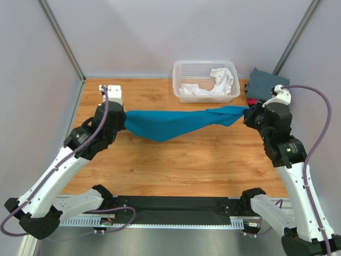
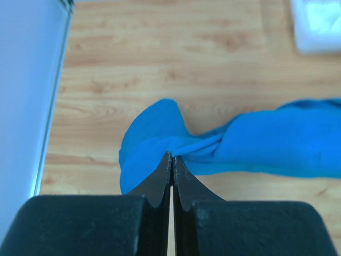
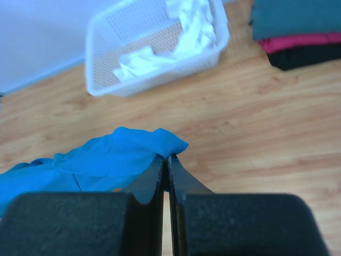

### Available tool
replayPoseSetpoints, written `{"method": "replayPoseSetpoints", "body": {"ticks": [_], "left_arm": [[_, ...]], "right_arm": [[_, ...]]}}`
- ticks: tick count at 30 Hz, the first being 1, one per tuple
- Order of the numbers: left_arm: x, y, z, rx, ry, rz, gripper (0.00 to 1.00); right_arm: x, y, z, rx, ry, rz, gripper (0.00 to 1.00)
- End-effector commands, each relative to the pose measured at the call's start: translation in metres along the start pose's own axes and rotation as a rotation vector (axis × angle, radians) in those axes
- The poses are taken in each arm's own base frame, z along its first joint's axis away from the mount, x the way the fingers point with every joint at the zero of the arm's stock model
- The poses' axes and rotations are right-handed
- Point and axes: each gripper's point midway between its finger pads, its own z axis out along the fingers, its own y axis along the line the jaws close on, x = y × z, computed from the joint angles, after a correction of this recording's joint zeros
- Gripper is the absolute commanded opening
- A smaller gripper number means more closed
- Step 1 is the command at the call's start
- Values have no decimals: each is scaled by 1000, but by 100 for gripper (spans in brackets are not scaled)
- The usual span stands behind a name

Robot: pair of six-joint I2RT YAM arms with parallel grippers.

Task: Fold and stack the t-shirts
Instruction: Flatten the tshirt out

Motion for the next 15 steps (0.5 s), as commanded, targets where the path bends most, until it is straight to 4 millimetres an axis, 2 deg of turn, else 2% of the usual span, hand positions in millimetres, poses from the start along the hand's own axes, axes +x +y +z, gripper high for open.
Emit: {"method": "replayPoseSetpoints", "body": {"ticks": [1,2,3,4,5,6,7,9,10,11,14,15], "left_arm": [[78,-7,4,48,201,24,0],[96,-10,3,56,244,-11,0],[112,-21,-3,132,291,-40,0],[142,-34,-7,202,364,-32,0],[146,-55,-11,307,366,-62,0],[155,-70,-24,399,396,-99,0],[175,-80,-30,434,443,-99,0],[188,-98,-37,479,493,-162,3],[202,-105,-41,493,533,-157,11],[208,-111,-42,494,557,-184,45],[226,-107,-39,417,620,-192,99],[224,-97,-31,345,590,-189,100]], "right_arm": [[56,-44,11,184,166,-42,0],[68,-53,11,219,201,-46,0],[87,-62,13,250,248,-47,0],[99,-65,12,250,281,-44,0],[115,-70,10,261,328,-35,1],[132,-66,7,227,383,-8,0],[161,-75,4,237,454,3,0],[188,-77,1,227,523,33,1],[209,-86,-3,250,569,51,0],[214,-86,-3,246,580,61,1],[221,-79,-3,212,598,89,0],[220,-79,-2,212,596,97,1]]}}
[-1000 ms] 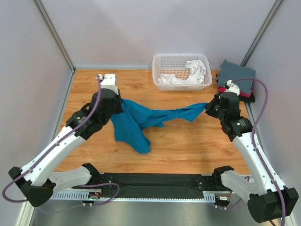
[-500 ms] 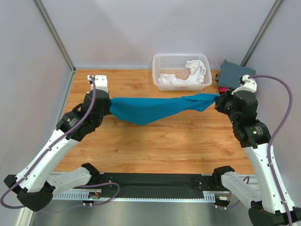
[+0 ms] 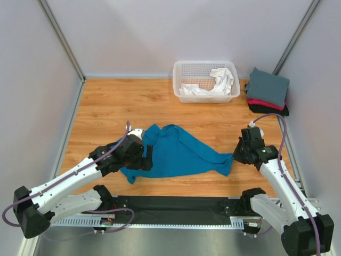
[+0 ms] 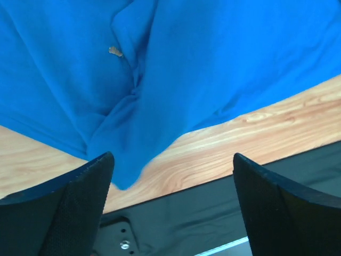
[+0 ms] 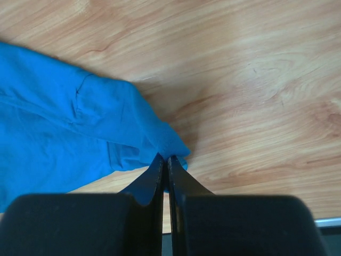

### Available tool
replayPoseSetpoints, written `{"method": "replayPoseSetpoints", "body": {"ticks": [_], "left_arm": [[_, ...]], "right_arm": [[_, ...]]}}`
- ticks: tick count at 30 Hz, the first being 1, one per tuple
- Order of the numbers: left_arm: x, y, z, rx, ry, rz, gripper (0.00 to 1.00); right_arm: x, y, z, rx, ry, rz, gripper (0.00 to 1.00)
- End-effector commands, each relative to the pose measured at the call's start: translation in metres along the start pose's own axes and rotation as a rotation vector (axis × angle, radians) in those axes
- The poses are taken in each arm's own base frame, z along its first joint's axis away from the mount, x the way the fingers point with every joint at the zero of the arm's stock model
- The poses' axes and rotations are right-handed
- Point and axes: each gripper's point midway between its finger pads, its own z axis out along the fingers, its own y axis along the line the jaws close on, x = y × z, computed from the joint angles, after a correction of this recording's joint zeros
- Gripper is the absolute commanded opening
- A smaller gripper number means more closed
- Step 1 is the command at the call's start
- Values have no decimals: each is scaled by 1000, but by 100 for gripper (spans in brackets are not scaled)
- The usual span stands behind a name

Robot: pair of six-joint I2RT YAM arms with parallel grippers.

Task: Fold and stack the t-shirts
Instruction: Flatten the tshirt out

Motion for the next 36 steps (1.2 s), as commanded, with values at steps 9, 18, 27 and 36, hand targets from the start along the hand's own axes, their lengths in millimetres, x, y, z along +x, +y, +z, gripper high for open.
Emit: {"method": "replayPoseSetpoints", "body": {"ticks": [9,18,27,36], "left_arm": [[-91,48,-2,-173,-272,-372,100],[-158,32,58,-101,-265,-327,96],[-157,39,115,-196,-141,-361,91],[-82,95,69,-406,-84,-572,94]], "right_arm": [[-9,20,2,-81,-18,73,1],[-18,21,6,-70,-46,58,0],[-39,-26,-5,130,-116,220,21],[-96,57,-47,-279,-210,5,100]]}}
